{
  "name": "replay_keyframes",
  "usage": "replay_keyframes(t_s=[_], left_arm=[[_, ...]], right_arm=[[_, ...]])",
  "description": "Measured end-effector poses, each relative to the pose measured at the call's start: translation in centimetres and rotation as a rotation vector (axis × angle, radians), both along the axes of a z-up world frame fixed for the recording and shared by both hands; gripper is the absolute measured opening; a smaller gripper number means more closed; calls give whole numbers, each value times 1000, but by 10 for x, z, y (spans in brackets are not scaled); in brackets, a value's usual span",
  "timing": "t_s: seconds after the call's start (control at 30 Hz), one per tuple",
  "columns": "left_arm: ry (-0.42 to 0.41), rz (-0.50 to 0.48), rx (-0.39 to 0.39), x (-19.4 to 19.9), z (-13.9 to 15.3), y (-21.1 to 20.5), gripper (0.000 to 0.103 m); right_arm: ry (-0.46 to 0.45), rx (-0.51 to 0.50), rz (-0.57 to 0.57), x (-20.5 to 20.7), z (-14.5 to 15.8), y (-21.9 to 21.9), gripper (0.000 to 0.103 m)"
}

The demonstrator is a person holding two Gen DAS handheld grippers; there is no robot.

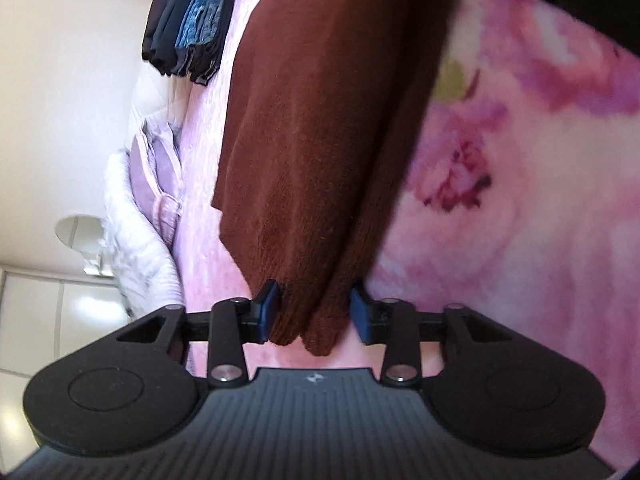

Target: Fold clothes

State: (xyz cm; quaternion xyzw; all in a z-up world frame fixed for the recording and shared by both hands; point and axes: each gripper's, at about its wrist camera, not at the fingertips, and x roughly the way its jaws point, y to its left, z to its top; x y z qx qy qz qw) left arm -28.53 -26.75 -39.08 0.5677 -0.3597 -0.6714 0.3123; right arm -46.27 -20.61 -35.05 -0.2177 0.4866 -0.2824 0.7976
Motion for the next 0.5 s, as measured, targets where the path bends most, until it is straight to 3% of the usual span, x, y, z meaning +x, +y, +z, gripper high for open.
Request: replay_keyframes(t_s=[0.1,0.2,0.4,0.47,0.5], left_arm=[[80,8,35,-7,11,12,24],[155,9,45,-23,20,30,26],[147,19,-14,-45,10,38,38],[124,21,-19,-46,7,33,46],[112,22,-21,-46,6,31,46]], right_arm=[[47,-59,17,-19,3,-5,32],[89,-75,-52,-54,10,-15,31],[68,-68,-212,-80,4,-24,32],[30,-82,-208,-74,5,-12,41],[9,-87,-195,-67,5,-6,53]])
